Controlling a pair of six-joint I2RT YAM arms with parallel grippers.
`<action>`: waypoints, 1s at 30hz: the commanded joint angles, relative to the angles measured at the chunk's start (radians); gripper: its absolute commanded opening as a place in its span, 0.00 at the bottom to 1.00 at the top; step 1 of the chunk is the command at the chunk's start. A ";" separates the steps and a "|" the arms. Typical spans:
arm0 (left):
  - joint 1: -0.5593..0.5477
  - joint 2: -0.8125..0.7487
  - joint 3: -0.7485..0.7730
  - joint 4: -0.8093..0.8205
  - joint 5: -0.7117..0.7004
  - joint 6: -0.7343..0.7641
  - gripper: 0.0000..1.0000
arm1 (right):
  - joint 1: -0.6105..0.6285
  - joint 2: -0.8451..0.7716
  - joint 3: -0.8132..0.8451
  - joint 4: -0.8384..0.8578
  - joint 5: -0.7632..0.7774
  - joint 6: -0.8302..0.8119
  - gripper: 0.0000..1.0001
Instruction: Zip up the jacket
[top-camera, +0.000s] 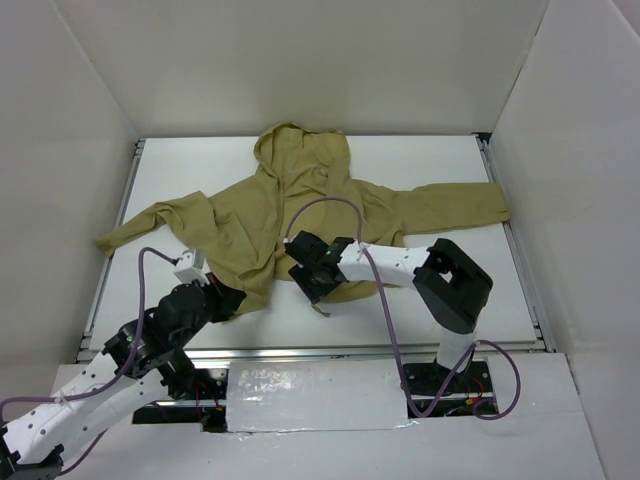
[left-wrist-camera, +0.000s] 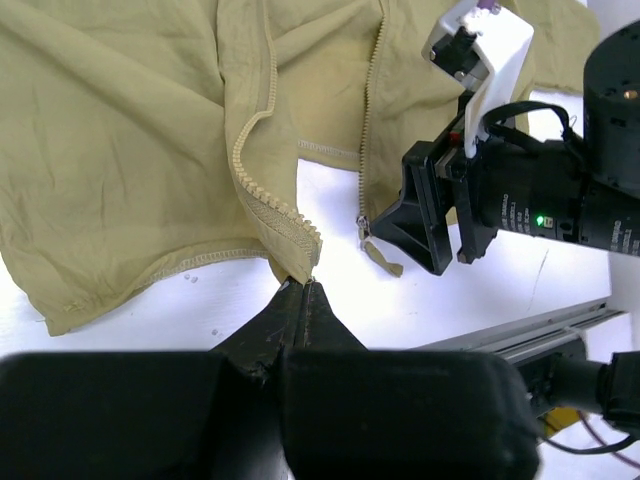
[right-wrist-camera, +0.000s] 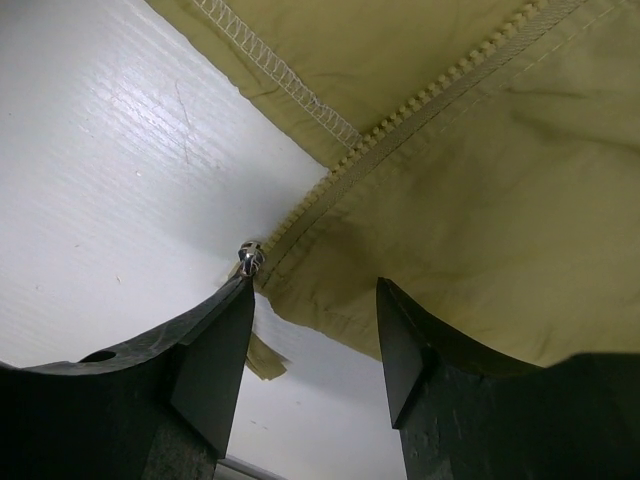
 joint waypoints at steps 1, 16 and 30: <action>0.003 0.004 0.016 0.032 0.024 0.052 0.00 | 0.012 0.006 0.030 -0.006 0.029 -0.012 0.59; 0.005 0.013 0.004 0.057 0.055 0.076 0.00 | 0.022 0.099 0.057 -0.018 -0.005 -0.001 0.48; 0.005 0.021 -0.023 0.072 0.064 0.084 0.00 | 0.030 0.026 0.027 0.026 -0.023 0.061 0.00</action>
